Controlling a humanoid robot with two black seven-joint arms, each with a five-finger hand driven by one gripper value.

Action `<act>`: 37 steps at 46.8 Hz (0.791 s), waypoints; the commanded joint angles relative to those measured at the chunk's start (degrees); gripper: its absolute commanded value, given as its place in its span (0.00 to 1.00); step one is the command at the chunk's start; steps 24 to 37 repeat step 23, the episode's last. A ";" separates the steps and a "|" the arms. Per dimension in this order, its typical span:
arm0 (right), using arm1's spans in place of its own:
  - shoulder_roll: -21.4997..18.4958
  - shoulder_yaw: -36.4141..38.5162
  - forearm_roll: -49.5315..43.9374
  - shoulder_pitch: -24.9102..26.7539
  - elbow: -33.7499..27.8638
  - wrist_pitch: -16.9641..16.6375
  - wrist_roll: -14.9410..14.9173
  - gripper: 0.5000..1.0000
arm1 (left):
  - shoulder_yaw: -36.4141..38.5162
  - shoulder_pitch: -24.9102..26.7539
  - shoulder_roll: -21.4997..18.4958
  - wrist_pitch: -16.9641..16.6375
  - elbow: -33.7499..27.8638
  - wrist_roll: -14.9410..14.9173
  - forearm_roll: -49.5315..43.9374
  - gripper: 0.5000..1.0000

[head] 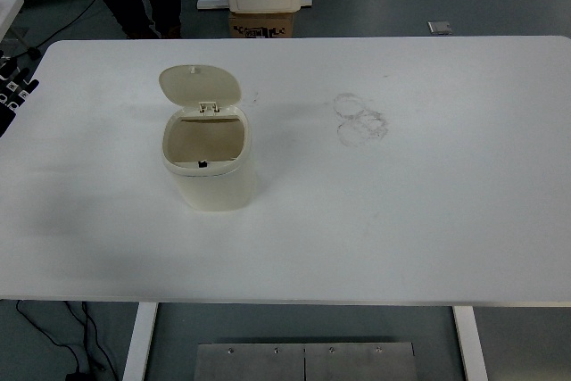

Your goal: Open trash bin

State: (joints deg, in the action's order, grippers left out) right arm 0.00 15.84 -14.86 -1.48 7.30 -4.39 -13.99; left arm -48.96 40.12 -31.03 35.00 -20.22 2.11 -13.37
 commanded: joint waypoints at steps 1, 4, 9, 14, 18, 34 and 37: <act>0.00 -0.02 -0.35 -0.01 0.09 0.00 0.02 0.98 | 0.00 -0.21 0.00 0.00 0.00 0.00 0.01 1.00; 0.00 -0.11 -0.17 -0.01 0.18 -0.09 0.02 0.98 | 0.00 -0.21 0.00 0.00 0.00 0.00 0.01 1.00; 0.00 -0.02 -0.17 -0.10 0.18 -0.01 0.02 0.98 | 0.00 -0.21 0.09 0.00 0.00 0.00 0.01 1.00; 0.00 -0.02 -0.26 -0.19 0.18 0.00 -0.07 0.98 | 0.00 -0.21 0.00 0.00 0.00 0.00 0.01 1.00; 0.00 -0.02 -0.35 -0.19 0.18 -0.09 -0.07 0.98 | 0.00 -0.21 0.09 0.00 0.00 0.00 0.01 1.00; 0.00 -0.02 -0.26 -0.27 0.18 0.00 -0.24 0.98 | 0.00 -0.21 0.09 0.00 -0.09 0.00 0.01 1.00; 0.00 -0.02 -0.26 -0.27 0.18 0.00 -0.24 0.98 | 0.00 -0.21 0.09 0.00 -0.09 0.00 0.01 1.00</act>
